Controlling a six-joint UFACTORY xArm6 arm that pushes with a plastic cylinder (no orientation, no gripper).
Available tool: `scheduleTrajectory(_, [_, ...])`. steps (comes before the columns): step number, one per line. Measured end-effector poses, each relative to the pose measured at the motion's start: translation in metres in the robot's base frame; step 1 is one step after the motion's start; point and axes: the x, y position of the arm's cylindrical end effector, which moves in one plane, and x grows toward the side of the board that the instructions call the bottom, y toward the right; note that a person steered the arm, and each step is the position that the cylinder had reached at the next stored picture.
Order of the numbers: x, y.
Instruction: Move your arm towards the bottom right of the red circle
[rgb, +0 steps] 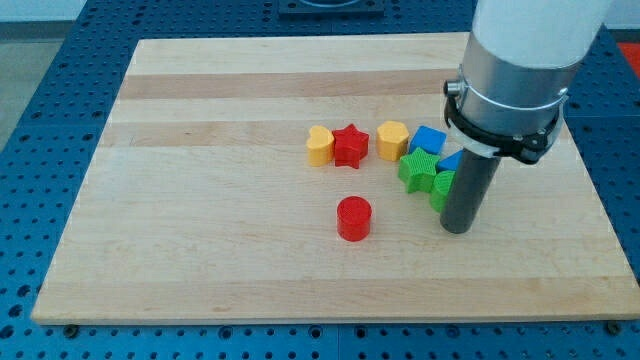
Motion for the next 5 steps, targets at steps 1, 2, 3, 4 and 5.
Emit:
scheduleTrajectory(1, [0.004, 0.000])
scheduleTrajectory(2, [0.011, -0.002])
scheduleTrajectory(3, [0.018, -0.010])
scheduleTrajectory(4, [0.019, -0.027])
scheduleTrajectory(5, [0.019, -0.046])
